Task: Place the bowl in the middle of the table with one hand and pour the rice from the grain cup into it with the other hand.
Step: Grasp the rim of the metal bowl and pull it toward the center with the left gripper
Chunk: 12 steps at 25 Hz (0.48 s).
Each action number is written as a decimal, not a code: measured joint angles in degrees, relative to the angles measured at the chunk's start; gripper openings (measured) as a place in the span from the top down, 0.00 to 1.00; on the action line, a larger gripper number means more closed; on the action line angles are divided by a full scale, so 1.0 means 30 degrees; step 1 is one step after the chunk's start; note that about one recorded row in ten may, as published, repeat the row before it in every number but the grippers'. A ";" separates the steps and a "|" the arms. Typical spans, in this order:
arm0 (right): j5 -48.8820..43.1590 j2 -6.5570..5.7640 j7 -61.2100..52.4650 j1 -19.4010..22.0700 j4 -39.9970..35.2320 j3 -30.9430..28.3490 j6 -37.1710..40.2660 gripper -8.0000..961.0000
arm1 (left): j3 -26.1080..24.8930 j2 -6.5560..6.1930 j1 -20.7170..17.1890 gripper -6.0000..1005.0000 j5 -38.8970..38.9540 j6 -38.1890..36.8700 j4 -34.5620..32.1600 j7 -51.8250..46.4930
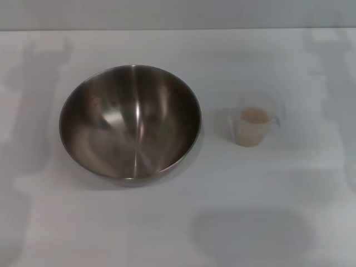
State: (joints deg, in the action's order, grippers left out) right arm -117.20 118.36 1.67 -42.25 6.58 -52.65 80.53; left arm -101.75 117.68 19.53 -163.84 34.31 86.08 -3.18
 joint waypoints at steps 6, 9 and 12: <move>0.0057 -0.0081 0.0001 -0.0131 -0.0085 0.0000 -0.0016 0.32 | -0.2356 0.0097 0.0734 0.25 0.3568 1.0028 0.3379 0.4396; 0.0047 -0.0150 0.0001 -0.0219 -0.0226 0.0000 -0.0046 0.32 | -0.3508 0.0096 0.0793 0.26 0.5398 1.3888 0.4169 0.5894; 0.0040 -0.0184 0.0001 -0.0263 -0.0292 0.0000 -0.0047 0.32 | -0.3749 0.0093 0.0804 0.27 0.6067 1.5839 0.4360 0.6496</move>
State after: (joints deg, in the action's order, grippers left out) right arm -117.08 117.80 1.67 -43.04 5.71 -52.65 80.39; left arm -112.99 117.96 21.94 -145.64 81.82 99.16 16.31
